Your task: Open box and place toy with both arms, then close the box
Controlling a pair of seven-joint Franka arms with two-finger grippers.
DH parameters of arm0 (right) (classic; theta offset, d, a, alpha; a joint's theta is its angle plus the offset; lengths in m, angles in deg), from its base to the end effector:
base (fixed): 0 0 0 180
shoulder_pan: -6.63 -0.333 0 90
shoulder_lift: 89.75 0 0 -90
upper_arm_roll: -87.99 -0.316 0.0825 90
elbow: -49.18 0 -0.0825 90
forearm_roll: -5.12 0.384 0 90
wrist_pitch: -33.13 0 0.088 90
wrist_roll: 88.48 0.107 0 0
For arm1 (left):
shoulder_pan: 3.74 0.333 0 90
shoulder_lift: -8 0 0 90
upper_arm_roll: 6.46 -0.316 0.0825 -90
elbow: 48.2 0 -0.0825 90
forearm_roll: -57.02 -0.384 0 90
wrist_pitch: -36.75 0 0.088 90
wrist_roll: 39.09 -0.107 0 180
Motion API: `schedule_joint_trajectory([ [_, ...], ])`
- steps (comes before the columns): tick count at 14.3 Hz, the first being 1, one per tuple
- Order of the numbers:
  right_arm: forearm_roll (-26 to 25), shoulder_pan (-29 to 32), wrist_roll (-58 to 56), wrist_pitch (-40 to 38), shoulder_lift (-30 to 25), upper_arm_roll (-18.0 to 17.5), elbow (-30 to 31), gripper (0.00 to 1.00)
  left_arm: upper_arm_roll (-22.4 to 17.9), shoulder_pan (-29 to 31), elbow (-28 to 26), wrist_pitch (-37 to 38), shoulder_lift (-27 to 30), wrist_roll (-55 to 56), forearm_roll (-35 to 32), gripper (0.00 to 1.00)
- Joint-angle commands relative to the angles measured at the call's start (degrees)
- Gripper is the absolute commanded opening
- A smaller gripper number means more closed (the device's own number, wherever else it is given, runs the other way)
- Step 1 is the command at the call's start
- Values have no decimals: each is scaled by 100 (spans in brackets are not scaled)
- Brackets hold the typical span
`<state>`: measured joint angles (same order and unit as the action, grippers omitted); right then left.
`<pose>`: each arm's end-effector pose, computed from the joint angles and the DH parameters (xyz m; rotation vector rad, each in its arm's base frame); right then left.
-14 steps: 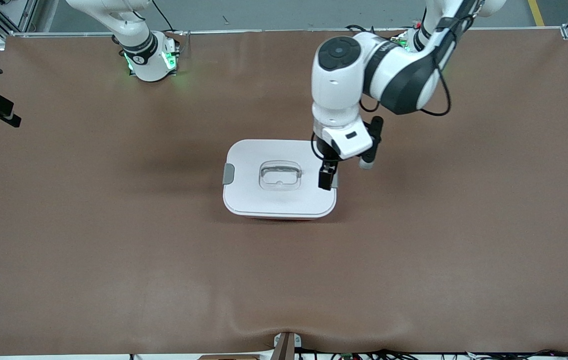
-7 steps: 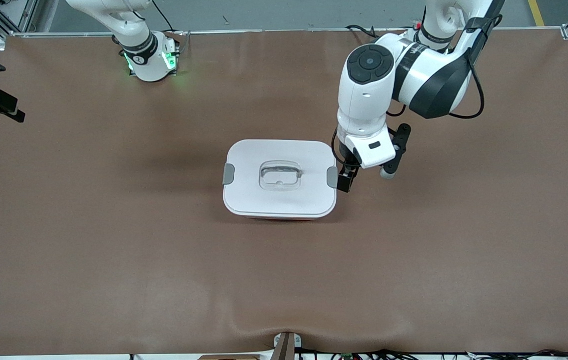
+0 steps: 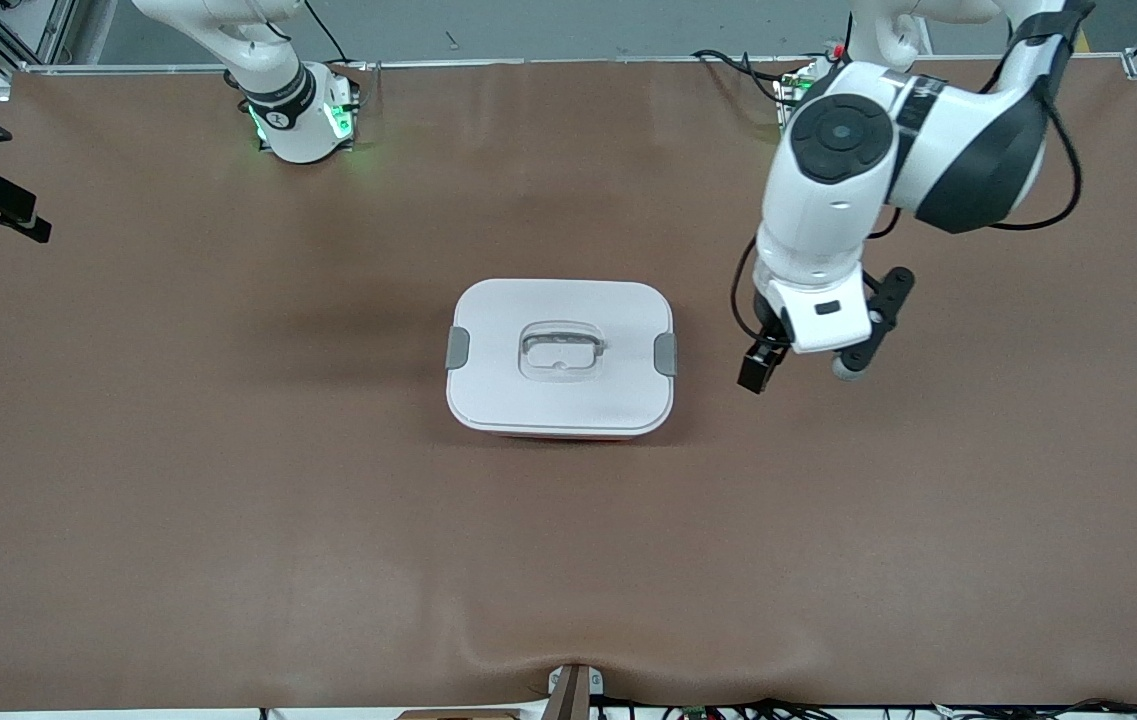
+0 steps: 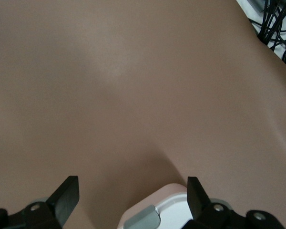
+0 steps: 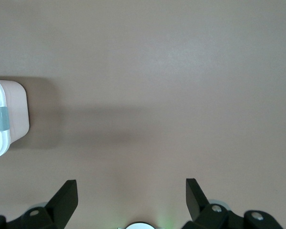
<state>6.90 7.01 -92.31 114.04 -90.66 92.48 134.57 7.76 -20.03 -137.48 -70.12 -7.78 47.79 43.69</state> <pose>0.5313 -0.0419 0.6571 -3.1034 0.0220 0.0927 0.5757 -0.2992 0.4960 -2.7571 -1.3850 -0.2405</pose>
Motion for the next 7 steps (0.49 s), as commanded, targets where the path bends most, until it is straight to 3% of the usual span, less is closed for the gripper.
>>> schedule_joint_trajectory([
  [1,-100,40,49,-102,29,-45,-119,100,81,493,-55,113,250,-862,443,100],
  [4,-100,31,49,-102,29,-45,-119,100,64,968,-64,183,408,-1980,840,100],
  [7,-100,23,49,-102,29,-45,-119,100,-16,1040,-55,376,470,-2526,841,100],
])
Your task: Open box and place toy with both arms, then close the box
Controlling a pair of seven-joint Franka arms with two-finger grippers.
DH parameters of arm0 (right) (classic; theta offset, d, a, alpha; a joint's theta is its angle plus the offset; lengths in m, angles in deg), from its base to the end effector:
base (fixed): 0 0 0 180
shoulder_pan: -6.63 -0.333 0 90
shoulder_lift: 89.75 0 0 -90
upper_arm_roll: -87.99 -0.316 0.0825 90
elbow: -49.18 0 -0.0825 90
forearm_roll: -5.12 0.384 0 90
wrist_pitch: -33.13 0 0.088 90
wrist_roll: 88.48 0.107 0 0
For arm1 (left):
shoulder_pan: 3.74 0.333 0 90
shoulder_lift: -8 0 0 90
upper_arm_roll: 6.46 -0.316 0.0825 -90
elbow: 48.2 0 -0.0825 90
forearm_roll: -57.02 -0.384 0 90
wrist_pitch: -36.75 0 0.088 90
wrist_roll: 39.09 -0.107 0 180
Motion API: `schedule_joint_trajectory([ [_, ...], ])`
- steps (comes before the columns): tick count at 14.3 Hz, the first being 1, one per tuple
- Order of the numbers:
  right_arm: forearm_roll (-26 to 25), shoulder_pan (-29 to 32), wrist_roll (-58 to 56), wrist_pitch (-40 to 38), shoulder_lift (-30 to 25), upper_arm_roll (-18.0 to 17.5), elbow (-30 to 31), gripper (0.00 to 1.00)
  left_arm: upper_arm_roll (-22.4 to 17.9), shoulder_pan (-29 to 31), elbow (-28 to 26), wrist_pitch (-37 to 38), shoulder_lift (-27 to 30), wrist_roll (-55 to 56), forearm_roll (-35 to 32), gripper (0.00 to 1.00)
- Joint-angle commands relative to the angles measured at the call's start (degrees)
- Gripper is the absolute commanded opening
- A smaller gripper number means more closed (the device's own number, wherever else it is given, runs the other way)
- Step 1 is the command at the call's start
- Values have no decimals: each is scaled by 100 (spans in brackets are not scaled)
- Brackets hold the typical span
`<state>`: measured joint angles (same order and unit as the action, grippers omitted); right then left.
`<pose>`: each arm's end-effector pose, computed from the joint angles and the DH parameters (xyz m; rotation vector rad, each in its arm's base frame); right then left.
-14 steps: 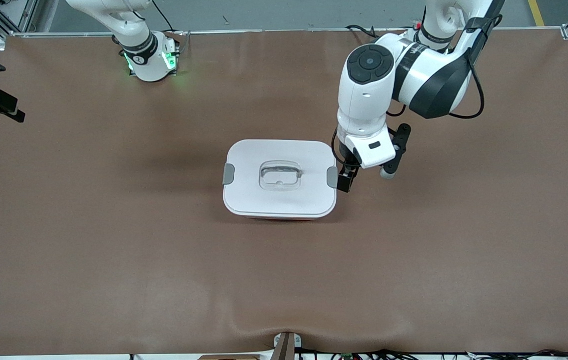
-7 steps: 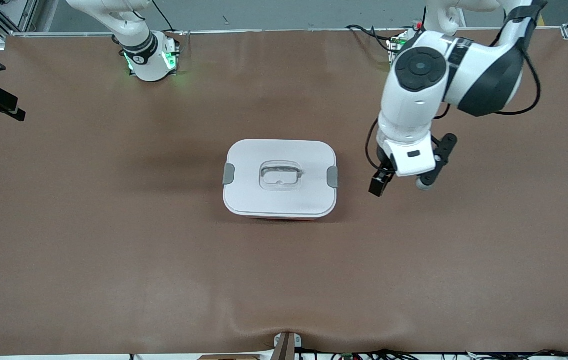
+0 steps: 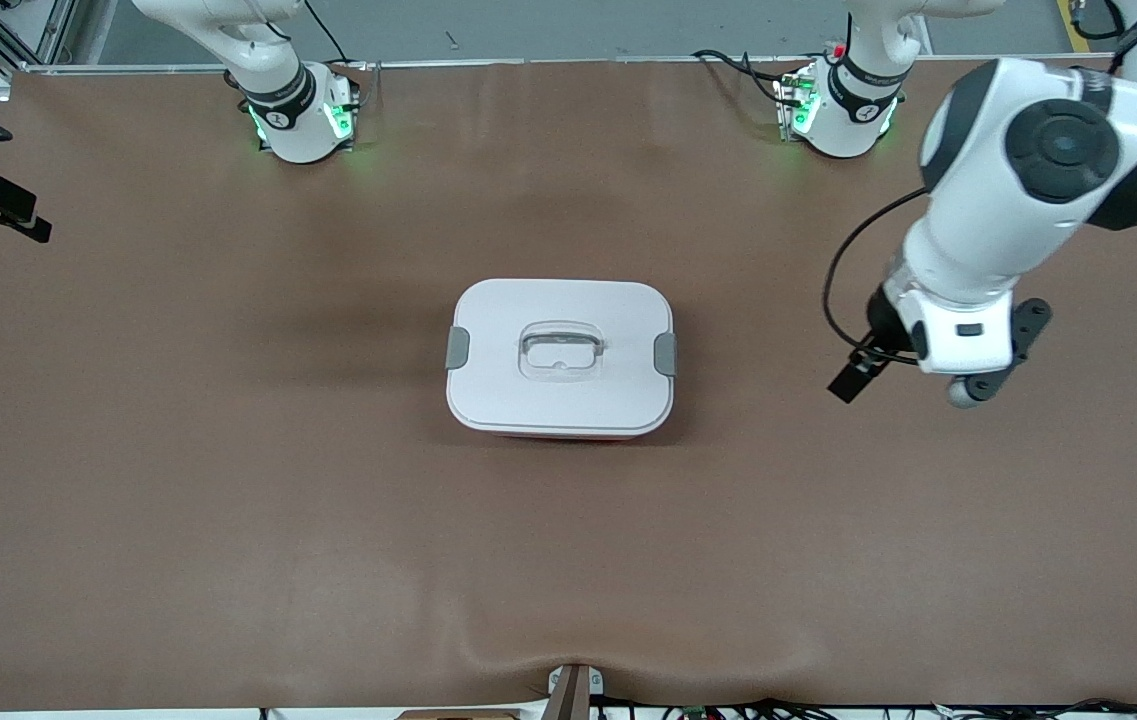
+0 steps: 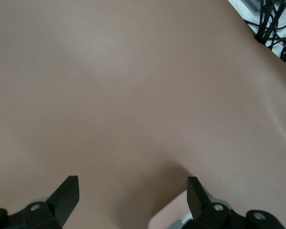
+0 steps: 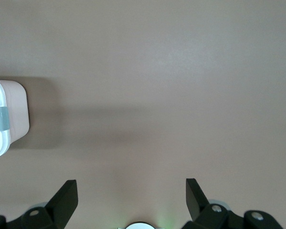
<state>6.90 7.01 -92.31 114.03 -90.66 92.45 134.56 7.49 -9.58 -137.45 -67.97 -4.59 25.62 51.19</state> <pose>0.5313 -0.0417 0.6572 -3.1035 0.0211 0.0928 0.6042 -0.1940 0.5266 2.9074 1.1748 0.1154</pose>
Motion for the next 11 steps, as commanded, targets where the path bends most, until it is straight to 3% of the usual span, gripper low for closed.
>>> schedule_joint_trajectory([
  [1,-100,23,49,-100,29,-42,-118,100,2,4,-58,179,195,-432,91,100],
  [5,-100,-3,49,-100,38,-42,-118,100,-50,477,-67,275,379,-1293,617,100],
  [11,-100,14,41,-100,38,-42,-118,100,-875,417,-102,634,1046,-2961,1190,100],
])
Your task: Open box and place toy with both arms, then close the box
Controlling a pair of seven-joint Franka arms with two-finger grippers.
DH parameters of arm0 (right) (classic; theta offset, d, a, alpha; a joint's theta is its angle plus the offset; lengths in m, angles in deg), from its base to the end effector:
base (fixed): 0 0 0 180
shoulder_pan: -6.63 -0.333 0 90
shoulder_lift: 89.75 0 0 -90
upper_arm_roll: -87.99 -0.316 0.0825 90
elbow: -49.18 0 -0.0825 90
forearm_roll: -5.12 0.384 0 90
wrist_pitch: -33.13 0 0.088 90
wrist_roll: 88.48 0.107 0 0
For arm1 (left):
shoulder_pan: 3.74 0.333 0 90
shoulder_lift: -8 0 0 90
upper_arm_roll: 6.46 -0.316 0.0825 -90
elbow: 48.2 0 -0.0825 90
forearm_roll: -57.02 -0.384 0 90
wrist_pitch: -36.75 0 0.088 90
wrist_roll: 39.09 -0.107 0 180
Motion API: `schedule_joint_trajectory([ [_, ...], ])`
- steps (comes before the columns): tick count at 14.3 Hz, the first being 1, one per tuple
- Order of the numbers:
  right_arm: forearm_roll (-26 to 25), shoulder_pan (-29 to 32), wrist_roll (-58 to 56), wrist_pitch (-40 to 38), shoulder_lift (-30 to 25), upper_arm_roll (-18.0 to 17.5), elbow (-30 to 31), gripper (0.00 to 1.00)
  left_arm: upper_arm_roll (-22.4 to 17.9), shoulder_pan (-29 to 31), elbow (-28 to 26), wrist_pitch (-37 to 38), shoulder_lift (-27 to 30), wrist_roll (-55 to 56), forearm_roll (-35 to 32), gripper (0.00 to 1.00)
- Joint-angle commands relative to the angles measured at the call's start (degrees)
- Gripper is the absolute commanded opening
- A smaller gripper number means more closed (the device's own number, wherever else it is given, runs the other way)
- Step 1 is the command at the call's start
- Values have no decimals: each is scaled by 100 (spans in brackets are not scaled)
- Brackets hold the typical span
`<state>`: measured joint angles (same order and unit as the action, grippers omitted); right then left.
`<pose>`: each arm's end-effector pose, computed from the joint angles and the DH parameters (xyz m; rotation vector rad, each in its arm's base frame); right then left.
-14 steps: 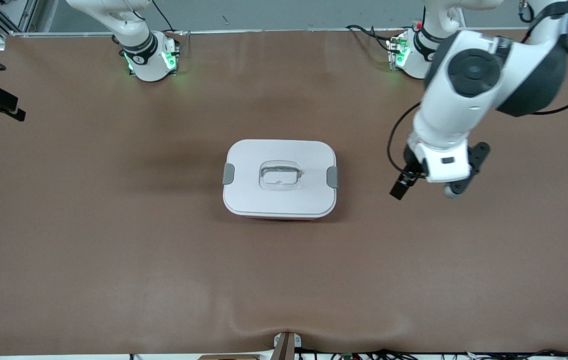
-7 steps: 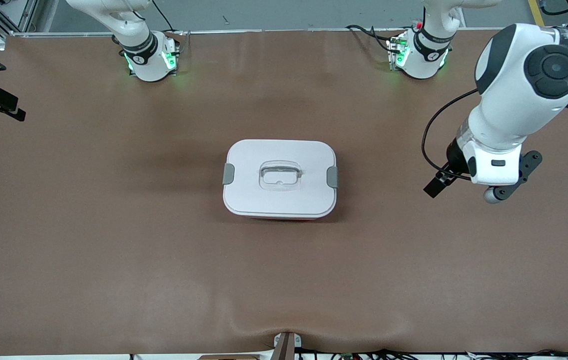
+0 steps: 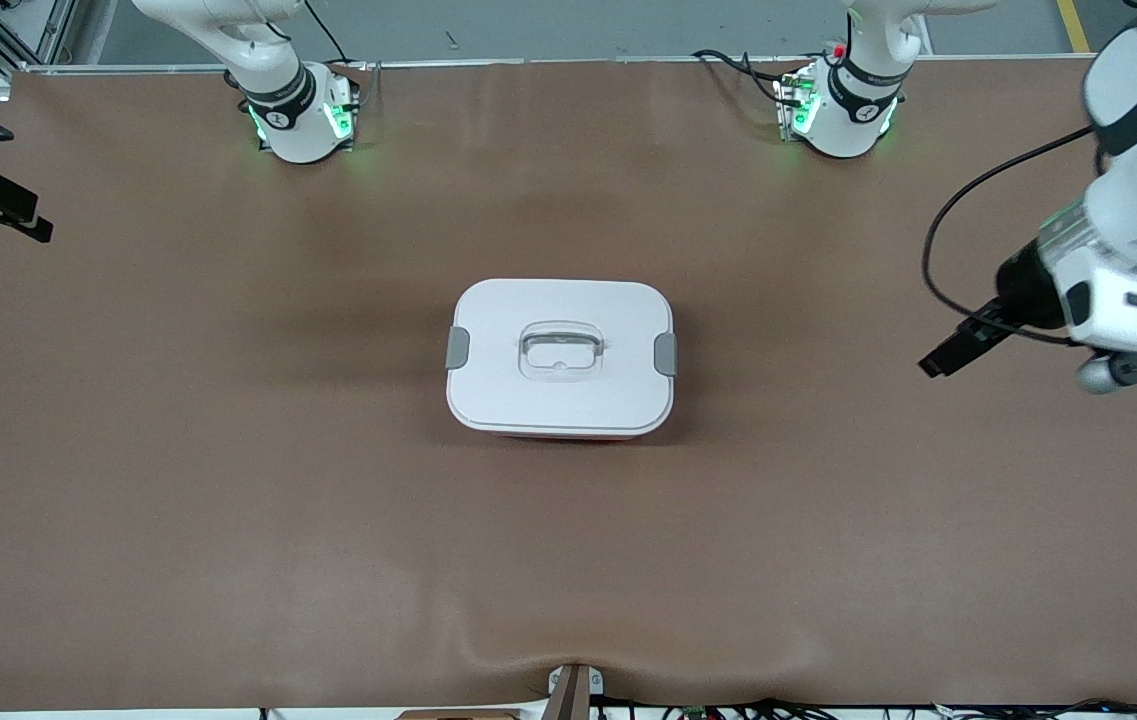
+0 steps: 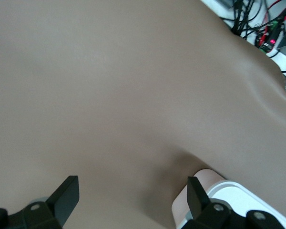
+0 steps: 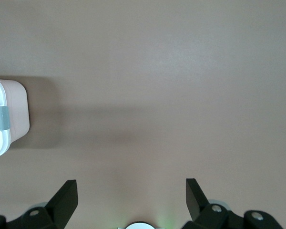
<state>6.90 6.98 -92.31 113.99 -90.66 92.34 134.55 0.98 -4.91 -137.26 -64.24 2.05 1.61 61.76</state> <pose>0.5313 -0.0403 0.6572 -3.1035 0.0173 0.0936 0.5957 -0.0937 0.5910 2.8872 0.8506 0.0841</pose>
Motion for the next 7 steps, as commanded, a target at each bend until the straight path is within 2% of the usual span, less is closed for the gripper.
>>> schedule_joint_trajectory([
  [1,-100,18,41,-96,38,-31,-118,100,-374,-76,-120,394,471,-894,133,100],
  [3,-100,27,41,-96,38,-31,-118,100,-602,-77,-120,736,647,-1728,142,100],
  [7,-100,27,41,-96,38,-31,-118,100,-902,-77,-85,1132,902,-2433,46,100],
])
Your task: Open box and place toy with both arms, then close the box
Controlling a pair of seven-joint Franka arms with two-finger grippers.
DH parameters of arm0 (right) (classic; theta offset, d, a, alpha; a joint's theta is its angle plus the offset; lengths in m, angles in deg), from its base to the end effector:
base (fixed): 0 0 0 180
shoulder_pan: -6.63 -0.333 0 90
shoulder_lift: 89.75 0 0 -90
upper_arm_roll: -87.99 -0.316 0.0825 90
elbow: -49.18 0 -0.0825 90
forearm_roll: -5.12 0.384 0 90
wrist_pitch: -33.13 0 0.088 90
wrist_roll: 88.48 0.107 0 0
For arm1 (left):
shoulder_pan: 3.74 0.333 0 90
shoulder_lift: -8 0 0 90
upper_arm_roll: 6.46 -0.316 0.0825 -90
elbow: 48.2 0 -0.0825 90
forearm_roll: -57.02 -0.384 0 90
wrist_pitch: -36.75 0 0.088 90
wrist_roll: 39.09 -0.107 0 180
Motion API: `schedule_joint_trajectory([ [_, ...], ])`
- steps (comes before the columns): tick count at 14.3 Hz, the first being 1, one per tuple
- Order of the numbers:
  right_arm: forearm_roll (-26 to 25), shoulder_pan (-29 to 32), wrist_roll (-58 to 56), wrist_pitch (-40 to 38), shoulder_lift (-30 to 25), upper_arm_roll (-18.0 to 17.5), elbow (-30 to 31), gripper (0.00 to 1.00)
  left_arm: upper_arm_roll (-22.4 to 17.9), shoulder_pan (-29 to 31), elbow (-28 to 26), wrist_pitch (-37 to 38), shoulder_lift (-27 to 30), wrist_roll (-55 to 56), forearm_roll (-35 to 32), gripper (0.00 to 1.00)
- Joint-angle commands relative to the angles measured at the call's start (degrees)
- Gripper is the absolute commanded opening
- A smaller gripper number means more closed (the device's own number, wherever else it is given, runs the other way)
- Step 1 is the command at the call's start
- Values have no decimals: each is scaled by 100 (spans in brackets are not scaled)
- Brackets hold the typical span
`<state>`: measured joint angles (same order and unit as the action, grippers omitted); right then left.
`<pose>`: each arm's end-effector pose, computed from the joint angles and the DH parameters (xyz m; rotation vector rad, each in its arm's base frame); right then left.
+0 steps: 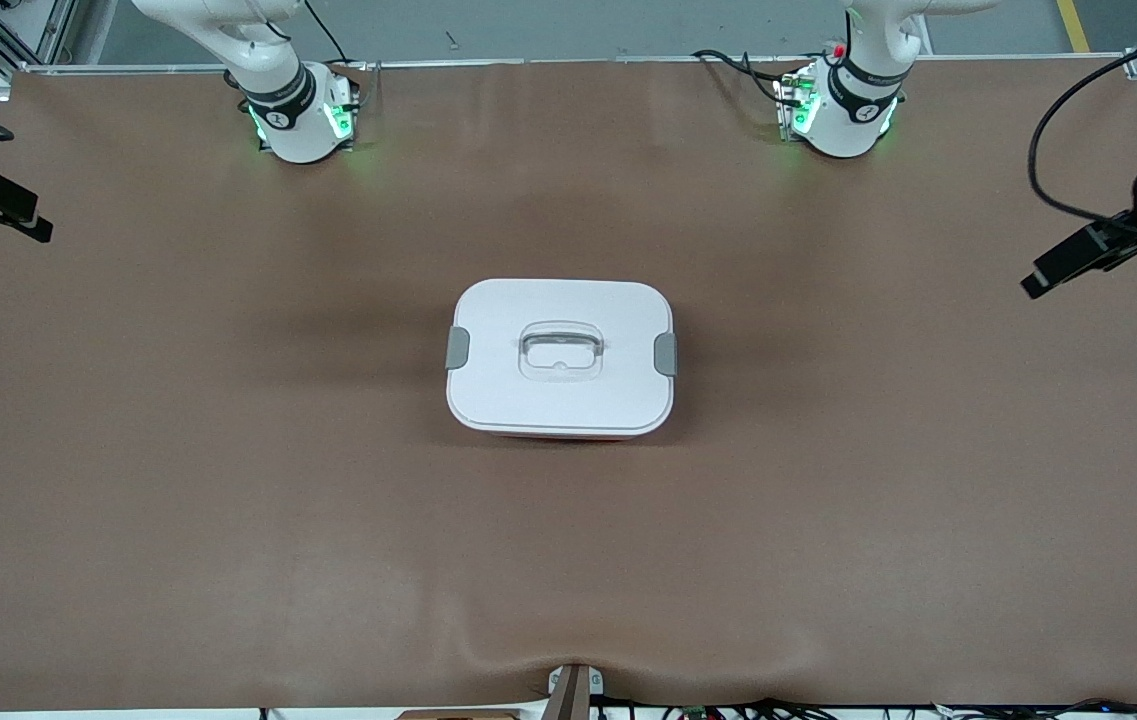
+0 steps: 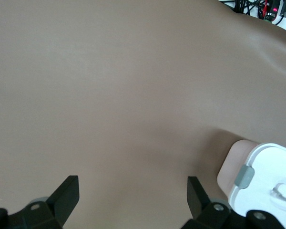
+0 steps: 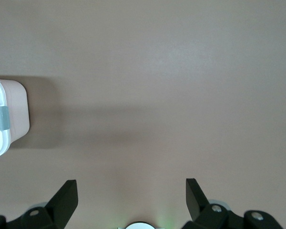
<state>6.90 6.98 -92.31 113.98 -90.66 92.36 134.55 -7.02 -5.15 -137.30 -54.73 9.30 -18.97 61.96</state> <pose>0.5313 -0.0405 0.6572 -3.1035 0.0179 0.0939 0.5503 -0.0171 0.6472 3.0013 0.5087 0.0722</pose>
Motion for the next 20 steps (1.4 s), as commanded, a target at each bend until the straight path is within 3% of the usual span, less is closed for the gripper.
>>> schedule_joint_trajectory([
  [1,-100,26,41,-95,38,-33,-117,100,-111,-61,-90,340,238,-569,25,100],
  [4,-100,26,41,-95,38,-33,-117,100,-50,-70,-99,718,379,-623,-132,100],
  [7,-100,26,41,-95,38,-33,-117,100,310,-79,-116,1131,555,-920,-791,100],
  [20,-100,17,49,-95,38,-33,-117,100,240,-70,-134,1080,476,-1335,-441,100],
])
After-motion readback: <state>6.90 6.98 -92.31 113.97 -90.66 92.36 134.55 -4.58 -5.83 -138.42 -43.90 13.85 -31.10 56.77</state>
